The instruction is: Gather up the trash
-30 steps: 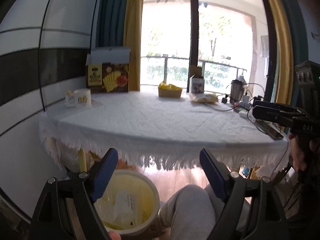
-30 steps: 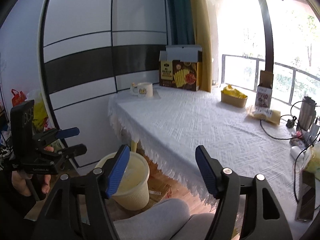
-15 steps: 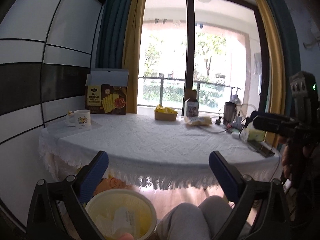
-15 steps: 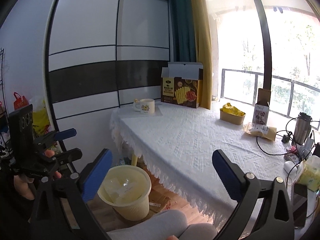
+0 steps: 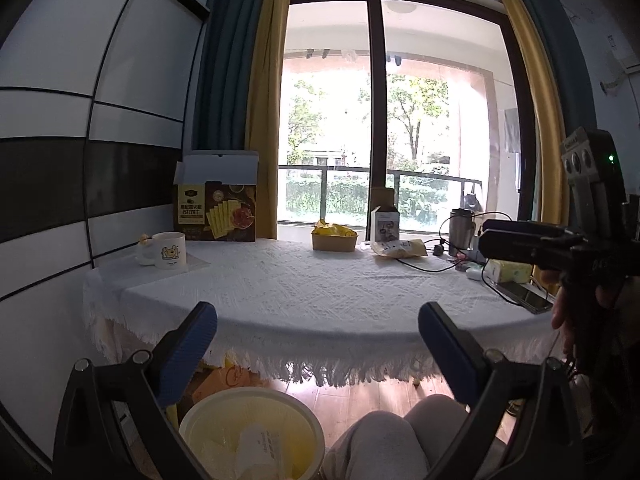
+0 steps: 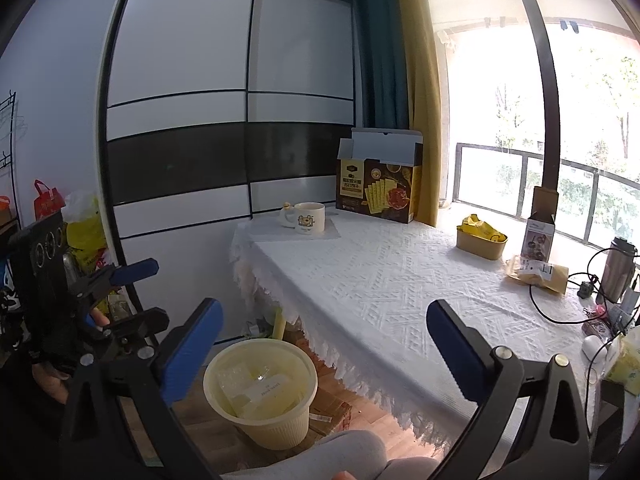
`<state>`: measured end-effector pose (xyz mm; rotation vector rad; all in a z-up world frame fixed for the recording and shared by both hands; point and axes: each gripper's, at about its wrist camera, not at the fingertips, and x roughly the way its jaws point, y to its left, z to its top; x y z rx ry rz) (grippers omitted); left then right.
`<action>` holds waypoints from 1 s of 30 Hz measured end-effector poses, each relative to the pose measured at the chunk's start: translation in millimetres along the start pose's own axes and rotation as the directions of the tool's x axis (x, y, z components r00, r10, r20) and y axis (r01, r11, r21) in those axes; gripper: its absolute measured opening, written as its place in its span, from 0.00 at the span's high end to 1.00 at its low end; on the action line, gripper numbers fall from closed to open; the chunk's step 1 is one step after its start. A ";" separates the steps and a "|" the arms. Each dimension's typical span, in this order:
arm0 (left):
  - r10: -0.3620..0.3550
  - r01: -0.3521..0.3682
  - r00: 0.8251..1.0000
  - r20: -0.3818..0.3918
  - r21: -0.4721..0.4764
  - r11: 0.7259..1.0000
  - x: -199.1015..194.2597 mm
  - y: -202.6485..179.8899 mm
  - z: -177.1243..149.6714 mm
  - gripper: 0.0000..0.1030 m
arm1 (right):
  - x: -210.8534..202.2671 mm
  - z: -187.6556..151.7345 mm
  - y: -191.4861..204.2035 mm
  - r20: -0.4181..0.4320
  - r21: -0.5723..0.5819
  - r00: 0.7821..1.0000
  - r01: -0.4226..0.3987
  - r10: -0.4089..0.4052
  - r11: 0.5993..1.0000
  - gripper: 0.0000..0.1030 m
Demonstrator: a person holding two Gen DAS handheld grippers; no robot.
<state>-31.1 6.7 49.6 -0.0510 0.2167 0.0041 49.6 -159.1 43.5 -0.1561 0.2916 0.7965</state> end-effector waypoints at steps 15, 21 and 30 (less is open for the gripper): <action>0.020 -0.020 1.000 -0.005 -0.055 0.998 9.9 18.6 -3.7 0.02 | 32.1 -8.6 2.4 -0.041 -0.001 0.999 -0.010 0.010 1.000 0.02; 0.017 -0.017 1.000 0.000 -0.063 0.998 10.9 19.9 -2.9 0.02 | 39.0 -12.4 0.3 -0.051 0.000 0.999 -0.014 0.014 1.000 0.02; 0.020 -0.020 1.000 0.005 -0.064 0.998 7.7 19.0 -3.2 0.02 | 41.6 -15.2 1.2 -0.056 -0.002 0.998 -0.029 0.029 1.000 0.02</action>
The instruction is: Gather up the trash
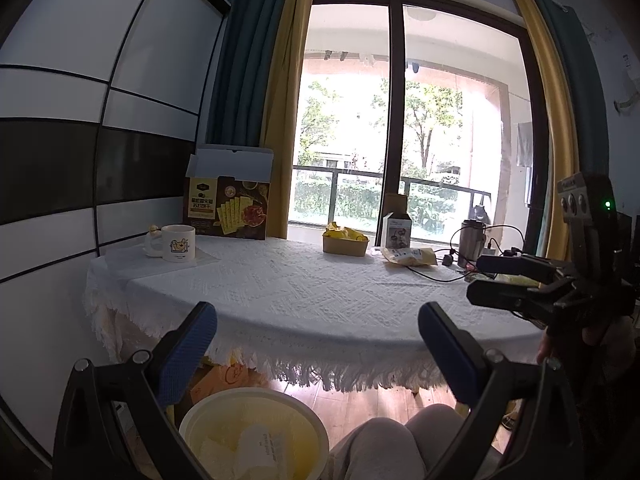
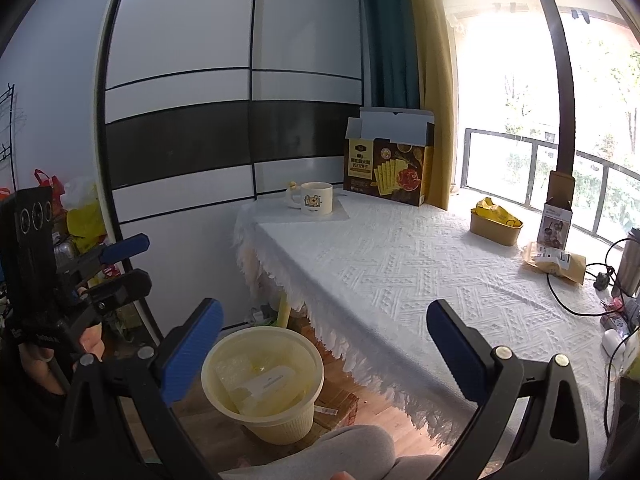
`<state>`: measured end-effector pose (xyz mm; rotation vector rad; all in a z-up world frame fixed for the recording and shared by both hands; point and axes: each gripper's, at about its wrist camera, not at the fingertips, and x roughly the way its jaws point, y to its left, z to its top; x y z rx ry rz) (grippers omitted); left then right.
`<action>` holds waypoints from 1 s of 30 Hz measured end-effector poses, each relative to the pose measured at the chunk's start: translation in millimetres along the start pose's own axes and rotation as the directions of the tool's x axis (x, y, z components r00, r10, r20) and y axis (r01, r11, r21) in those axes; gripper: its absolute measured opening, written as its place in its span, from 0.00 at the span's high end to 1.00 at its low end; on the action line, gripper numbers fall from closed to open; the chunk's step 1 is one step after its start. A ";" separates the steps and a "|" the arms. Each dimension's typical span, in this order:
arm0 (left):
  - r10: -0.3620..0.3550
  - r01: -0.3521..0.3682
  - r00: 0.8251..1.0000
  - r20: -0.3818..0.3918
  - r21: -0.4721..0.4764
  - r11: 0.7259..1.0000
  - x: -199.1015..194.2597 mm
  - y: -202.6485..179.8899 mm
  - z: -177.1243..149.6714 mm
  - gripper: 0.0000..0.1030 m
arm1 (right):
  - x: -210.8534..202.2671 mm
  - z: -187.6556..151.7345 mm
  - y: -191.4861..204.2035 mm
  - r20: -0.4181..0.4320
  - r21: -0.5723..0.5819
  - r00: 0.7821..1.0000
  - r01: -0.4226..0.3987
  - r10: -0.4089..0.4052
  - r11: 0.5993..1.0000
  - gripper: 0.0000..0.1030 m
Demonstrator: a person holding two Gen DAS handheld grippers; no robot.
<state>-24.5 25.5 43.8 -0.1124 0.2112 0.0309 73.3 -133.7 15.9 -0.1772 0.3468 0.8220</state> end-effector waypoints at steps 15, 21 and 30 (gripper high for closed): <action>0.013 -0.013 1.000 0.015 -0.007 1.000 -4.7 2.0 3.9 0.02 | -2.0 0.2 1.5 -0.002 -0.003 1.000 -0.017 0.017 1.000 0.02; 0.013 -0.013 1.000 0.013 -0.004 1.000 -6.5 -0.5 4.6 0.02 | -2.8 0.1 -0.8 -0.002 -0.003 1.000 -0.019 0.019 1.000 0.02; -0.008 0.008 1.000 0.014 -0.017 1.000 -7.5 1.0 4.9 0.02 | -3.3 -0.3 -2.6 -0.001 -0.003 1.000 -0.019 0.019 1.000 0.02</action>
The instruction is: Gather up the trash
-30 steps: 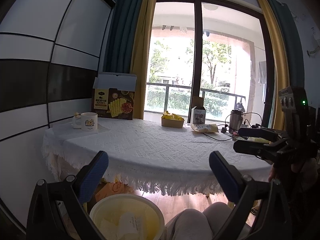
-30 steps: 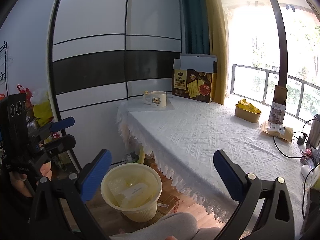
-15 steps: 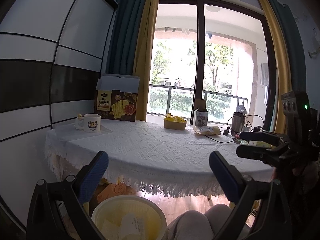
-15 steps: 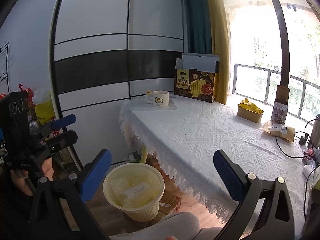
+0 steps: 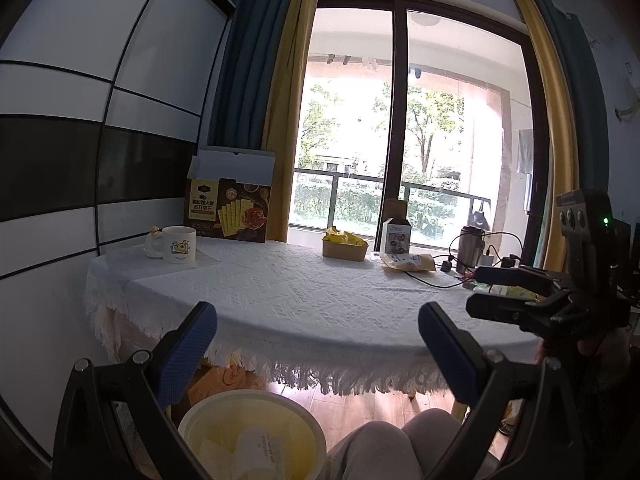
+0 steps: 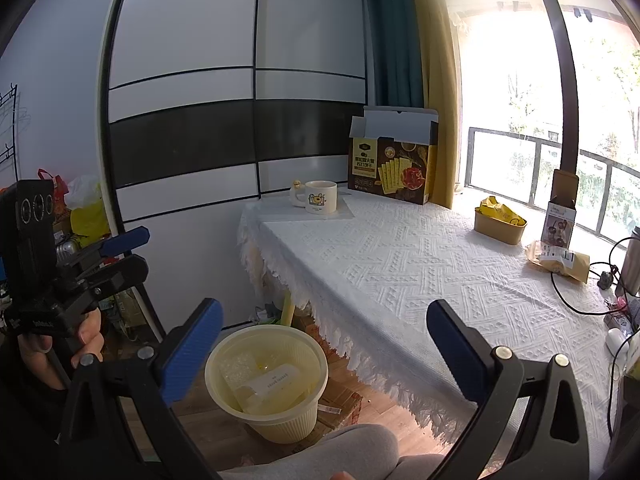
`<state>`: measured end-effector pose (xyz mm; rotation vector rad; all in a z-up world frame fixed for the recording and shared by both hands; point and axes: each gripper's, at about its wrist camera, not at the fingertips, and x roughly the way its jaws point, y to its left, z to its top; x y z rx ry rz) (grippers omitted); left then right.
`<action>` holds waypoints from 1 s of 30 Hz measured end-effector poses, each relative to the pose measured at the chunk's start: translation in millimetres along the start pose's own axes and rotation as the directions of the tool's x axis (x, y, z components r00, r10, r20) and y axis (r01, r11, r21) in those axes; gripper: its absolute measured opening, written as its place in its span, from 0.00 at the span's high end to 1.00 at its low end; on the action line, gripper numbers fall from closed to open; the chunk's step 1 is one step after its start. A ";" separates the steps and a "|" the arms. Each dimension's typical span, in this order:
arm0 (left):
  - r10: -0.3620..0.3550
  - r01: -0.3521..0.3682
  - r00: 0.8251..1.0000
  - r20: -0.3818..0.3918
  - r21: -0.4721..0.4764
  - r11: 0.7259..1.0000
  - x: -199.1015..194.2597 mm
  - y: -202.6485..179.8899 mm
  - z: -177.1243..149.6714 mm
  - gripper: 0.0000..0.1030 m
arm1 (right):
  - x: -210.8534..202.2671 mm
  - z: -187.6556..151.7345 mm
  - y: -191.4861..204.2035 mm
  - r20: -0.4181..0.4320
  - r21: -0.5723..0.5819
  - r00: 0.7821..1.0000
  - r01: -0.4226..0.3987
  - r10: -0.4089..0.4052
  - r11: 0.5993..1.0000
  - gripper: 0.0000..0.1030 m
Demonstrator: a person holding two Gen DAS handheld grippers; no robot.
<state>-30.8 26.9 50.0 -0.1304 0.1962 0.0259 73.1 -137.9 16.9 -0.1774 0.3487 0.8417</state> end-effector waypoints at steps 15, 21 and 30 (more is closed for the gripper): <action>-0.011 0.011 1.000 0.002 0.004 1.000 0.2 -1.8 0.0 0.02 | -0.5 -0.5 -3.8 0.000 0.003 1.000 0.002 -0.002 1.000 0.02; -0.013 0.013 1.000 -0.001 0.004 1.000 1.2 -4.1 0.0 0.02 | -0.5 0.6 -3.3 0.000 0.005 1.000 0.005 -0.005 1.000 0.02; -0.017 0.017 1.000 -0.001 0.003 1.000 1.8 -3.0 1.2 0.02 | 0.2 1.4 -3.2 -0.003 0.006 1.000 0.008 -0.008 1.000 0.02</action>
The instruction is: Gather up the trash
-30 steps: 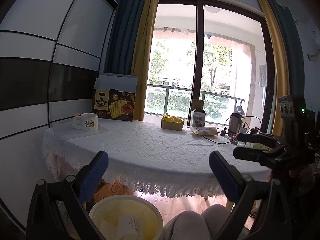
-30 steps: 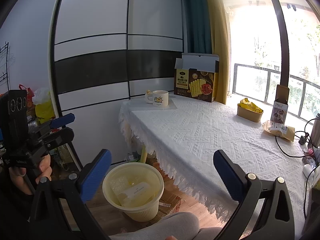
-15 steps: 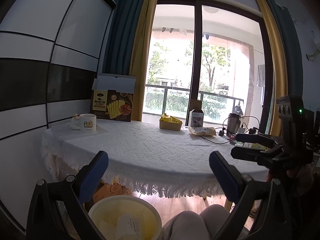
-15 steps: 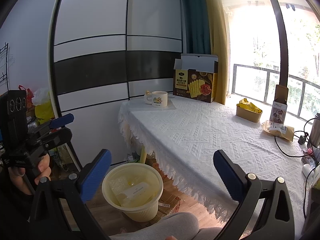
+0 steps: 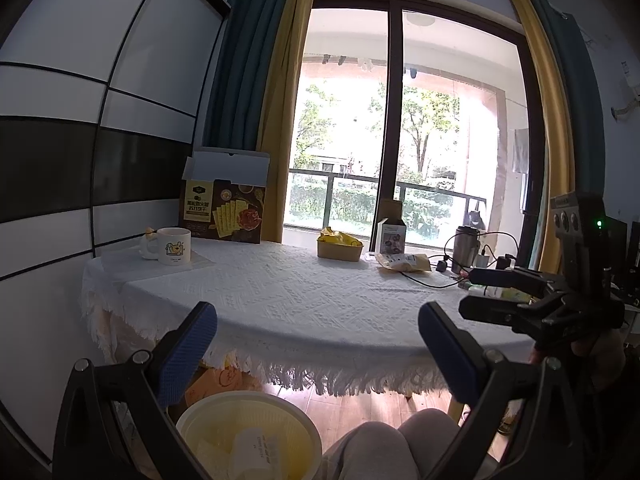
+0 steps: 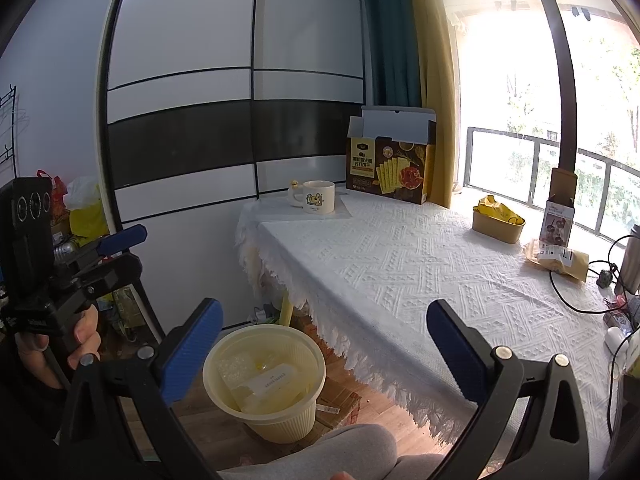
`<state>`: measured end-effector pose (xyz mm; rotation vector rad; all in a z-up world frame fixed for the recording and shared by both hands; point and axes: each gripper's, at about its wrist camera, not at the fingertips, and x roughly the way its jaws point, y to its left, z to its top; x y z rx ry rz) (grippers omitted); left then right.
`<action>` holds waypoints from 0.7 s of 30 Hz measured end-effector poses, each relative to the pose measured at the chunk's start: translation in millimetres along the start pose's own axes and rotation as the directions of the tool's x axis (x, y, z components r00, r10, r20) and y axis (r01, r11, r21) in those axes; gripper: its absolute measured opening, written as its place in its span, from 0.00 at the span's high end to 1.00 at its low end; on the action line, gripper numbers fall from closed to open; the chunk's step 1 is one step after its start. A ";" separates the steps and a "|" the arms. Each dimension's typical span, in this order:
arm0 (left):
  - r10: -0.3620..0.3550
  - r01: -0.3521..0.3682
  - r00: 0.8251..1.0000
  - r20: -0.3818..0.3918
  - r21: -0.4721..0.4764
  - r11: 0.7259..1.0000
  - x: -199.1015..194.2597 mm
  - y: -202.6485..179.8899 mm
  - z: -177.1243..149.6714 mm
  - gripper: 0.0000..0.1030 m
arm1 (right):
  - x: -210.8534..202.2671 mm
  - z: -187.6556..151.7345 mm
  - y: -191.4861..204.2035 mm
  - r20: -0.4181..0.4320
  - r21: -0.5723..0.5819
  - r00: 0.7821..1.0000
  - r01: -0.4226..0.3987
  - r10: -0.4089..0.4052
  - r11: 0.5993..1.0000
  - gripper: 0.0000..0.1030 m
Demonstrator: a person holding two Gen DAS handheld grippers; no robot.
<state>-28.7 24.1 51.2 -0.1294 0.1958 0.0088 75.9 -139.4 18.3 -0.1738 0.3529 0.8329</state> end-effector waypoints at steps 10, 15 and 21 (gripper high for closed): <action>-0.001 0.001 1.000 0.000 0.001 1.000 0.1 0.1 0.0 0.02 | 1.0 -0.6 1.2 -0.001 -0.001 1.000 0.000 0.000 1.000 0.02; -0.001 0.001 1.000 0.000 0.001 1.000 -0.1 0.4 -0.4 0.02 | 1.3 -0.8 1.5 -0.001 -0.001 1.000 0.000 0.000 1.000 0.02; -0.003 0.003 1.000 -0.004 0.000 1.000 1.1 0.5 -1.0 0.02 | 1.1 -0.9 1.3 -0.001 -0.001 1.000 0.000 0.000 1.000 0.02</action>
